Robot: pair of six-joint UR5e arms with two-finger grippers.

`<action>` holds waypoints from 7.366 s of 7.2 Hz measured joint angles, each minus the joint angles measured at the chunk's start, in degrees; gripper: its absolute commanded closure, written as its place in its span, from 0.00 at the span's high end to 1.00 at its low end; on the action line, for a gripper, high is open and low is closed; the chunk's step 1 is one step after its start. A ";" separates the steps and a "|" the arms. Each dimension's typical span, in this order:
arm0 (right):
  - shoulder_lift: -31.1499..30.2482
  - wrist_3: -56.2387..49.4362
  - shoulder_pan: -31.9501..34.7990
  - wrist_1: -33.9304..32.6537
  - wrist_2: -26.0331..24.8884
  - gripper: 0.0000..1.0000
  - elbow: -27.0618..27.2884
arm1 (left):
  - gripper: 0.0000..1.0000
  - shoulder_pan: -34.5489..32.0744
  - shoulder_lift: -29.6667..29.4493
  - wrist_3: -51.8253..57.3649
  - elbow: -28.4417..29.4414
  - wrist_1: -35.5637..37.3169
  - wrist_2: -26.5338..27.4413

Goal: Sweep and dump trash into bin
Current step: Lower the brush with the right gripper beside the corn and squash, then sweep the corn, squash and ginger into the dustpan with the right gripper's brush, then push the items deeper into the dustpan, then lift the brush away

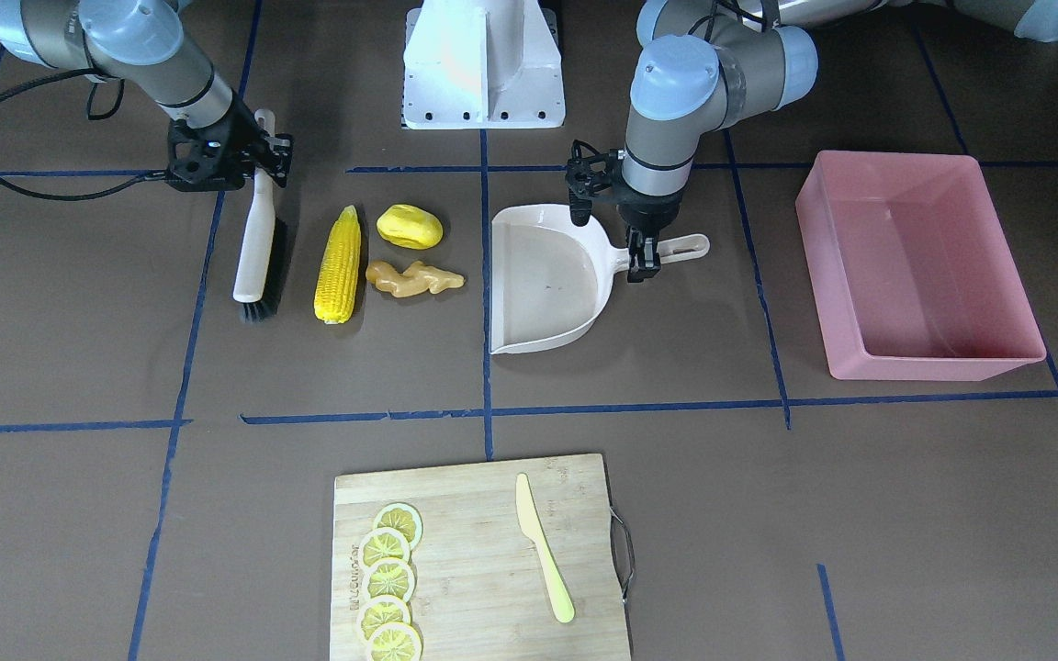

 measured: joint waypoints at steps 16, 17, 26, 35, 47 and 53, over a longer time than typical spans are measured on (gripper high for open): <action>23.90 7.30 -7.50 -6.06 -6.71 0.00 -11.08 | 0.00 -0.03 -0.09 -0.09 -0.26 0.09 -0.02; 24.85 7.65 -7.54 -5.95 -6.71 0.00 -11.77 | 0.00 -0.04 -0.09 -0.09 -0.29 0.09 -0.02; 33.06 9.69 -7.67 -5.29 -7.45 0.00 -18.71 | 0.00 -0.12 -0.08 -0.18 -0.72 0.17 -0.02; 33.70 10.48 -8.06 3.33 -10.58 0.00 -20.49 | 0.00 -0.12 0.00 -0.18 -0.73 0.17 -0.03; 29.68 10.56 -8.01 3.02 -9.79 0.00 -14.63 | 0.00 -0.21 0.08 -0.18 -0.89 0.09 -0.11; 28.72 1.92 -5.08 -16.41 -7.36 0.00 -10.02 | 0.00 -0.38 0.13 -0.18 -1.02 -0.01 -0.27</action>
